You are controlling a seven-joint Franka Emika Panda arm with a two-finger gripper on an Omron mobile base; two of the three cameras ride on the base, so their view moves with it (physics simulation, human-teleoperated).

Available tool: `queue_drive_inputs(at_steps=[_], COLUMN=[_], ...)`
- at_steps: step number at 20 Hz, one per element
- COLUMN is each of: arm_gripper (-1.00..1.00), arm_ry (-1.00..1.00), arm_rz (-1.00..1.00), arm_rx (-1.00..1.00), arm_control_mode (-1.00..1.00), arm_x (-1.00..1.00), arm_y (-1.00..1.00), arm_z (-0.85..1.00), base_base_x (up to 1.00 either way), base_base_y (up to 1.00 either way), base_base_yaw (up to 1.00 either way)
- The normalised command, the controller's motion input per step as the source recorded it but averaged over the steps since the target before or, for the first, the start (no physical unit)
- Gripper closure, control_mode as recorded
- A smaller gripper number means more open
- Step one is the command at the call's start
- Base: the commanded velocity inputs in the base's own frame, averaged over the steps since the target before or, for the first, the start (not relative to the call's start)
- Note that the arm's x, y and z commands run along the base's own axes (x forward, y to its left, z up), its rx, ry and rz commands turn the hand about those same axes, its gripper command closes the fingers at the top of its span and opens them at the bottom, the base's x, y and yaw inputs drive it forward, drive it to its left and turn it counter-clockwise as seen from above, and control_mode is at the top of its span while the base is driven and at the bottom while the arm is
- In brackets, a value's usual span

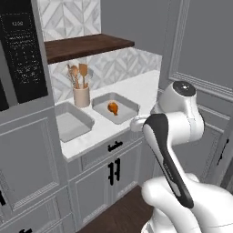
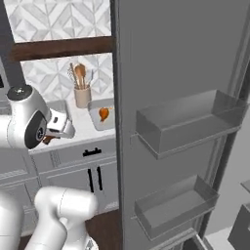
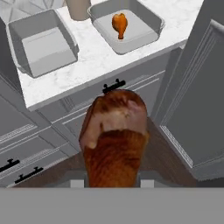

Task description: Place one avocado and one chicken drumstick in each tupperware on the nearby counter, to pack two identical lunches.

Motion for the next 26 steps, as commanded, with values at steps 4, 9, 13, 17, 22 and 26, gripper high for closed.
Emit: queue_drive_inputs(at_steps=[4,9,13,17,22,26], arm_gripper=[1.0,1.0,1.0,1.0,1.0,1.0], arm_ry=[0.0,0.0,0.0,0.0,0.0,0.03], arm_rz=[0.0,0.0,0.0,0.0,0.0,0.07], arm_rx=[0.0,0.0,0.0,0.0,0.0,-0.04], arm_control_mode=[1.0,1.0,1.0,1.0,1.0,-1.0], arm_x=[0.0,0.0,0.0,0.0,0.0,0.72], arm_y=[0.0,0.0,0.0,0.0,0.0,0.67], arm_z=[0.0,0.0,0.0,0.0,0.0,-0.55], base_base_x=[1.0,0.78,0.13,0.62,0.83,0.0], base_base_y=[-0.01,0.11,0.24,0.01,0.26,0.0], base_base_yaw=[0.04,0.32,0.34,0.06,0.04,0.0])
